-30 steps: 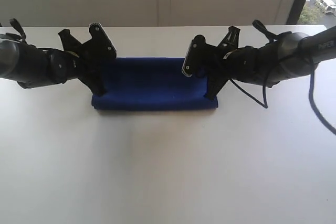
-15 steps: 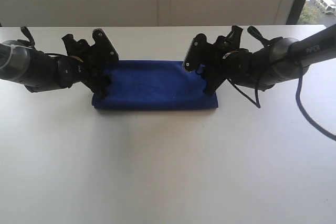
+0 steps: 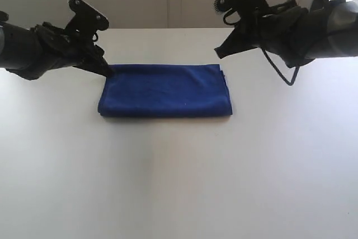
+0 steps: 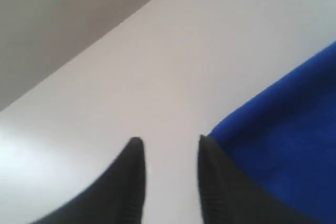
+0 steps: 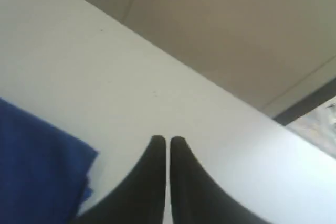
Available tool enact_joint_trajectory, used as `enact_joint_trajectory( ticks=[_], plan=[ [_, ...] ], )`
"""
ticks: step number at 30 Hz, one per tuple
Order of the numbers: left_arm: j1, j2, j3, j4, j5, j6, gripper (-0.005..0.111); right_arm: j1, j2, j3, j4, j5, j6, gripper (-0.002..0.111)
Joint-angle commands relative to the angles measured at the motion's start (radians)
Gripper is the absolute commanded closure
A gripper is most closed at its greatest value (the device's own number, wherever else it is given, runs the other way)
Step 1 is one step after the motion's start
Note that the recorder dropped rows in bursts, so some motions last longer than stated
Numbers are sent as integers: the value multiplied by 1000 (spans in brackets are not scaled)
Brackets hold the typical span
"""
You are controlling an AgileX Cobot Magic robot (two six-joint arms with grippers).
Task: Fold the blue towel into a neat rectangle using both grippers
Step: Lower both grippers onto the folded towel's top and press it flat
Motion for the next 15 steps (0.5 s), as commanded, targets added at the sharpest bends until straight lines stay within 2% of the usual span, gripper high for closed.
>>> enact_joint_trajectory(
  ticks=[1, 4, 9, 11, 15],
  plan=[
    [3, -33, -2, -112, 216, 32, 106, -8, -8, -1, 78, 229, 68, 108],
    [3, -4, -2, -113, 341, -52, 106, -10, 26, -1, 86, 335, 222, 108],
    [3, 46, -2, -121, 359, -163, 106, -18, 85, -3, 86, 437, 378, 108],
    [3, 60, -10, -121, 317, -227, 106, -27, 114, -18, 86, 436, 425, 108],
    [3, 113, -92, -121, 310, -282, 106, -32, 195, -114, 86, 485, 454, 108]
  ],
)
